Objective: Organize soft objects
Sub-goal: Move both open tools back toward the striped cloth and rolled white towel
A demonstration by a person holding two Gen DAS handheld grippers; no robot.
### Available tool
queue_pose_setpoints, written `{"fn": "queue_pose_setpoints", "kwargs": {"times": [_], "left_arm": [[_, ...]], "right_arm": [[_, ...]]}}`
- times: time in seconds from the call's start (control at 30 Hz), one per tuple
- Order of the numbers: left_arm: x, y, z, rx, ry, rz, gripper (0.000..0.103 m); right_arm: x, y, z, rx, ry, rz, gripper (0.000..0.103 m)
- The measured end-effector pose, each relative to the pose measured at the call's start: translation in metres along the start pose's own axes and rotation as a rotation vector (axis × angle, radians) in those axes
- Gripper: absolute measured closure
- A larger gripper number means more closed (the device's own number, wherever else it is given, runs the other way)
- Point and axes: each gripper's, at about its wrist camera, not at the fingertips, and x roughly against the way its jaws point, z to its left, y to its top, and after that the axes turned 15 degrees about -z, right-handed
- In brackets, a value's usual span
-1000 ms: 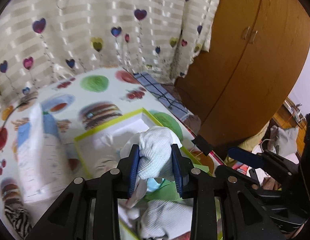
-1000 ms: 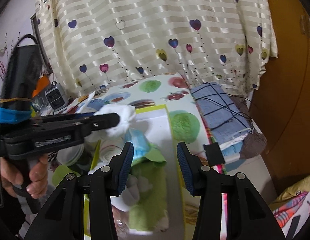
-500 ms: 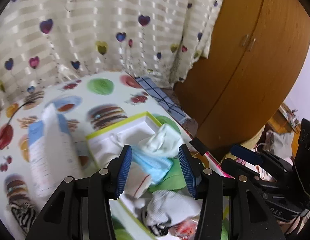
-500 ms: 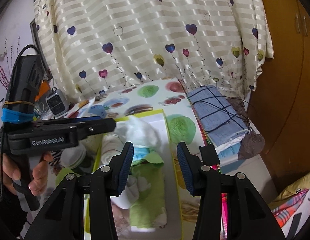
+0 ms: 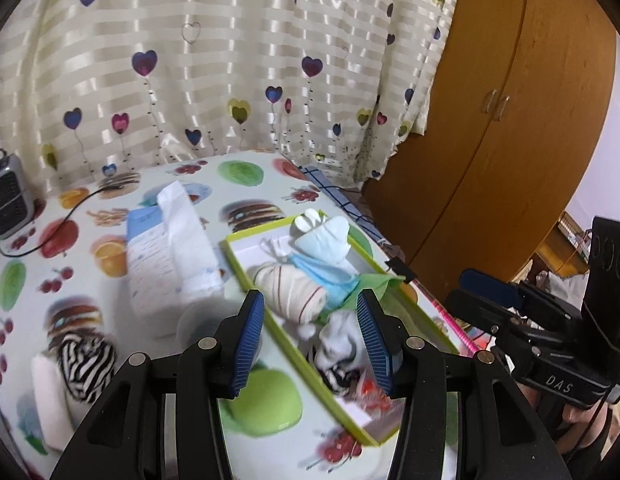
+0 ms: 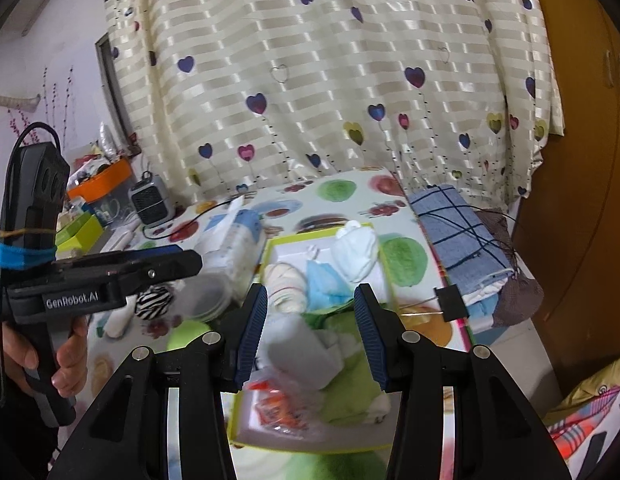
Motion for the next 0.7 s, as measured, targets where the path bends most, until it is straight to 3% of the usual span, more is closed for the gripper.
{"fn": "queue_pose_setpoints", "kwargs": {"times": [0.2,0.7], "left_arm": [[0.022,-0.016,0.006,0.003,0.039,-0.010,0.055],[0.055,-0.040,0.044,0.058,0.154,-0.016,0.055]], "right_arm": [[0.007,-0.004,0.022,0.016,0.056,-0.014,0.056],[-0.003,-0.020,0.075,0.082,0.166,0.044,0.056]]}}
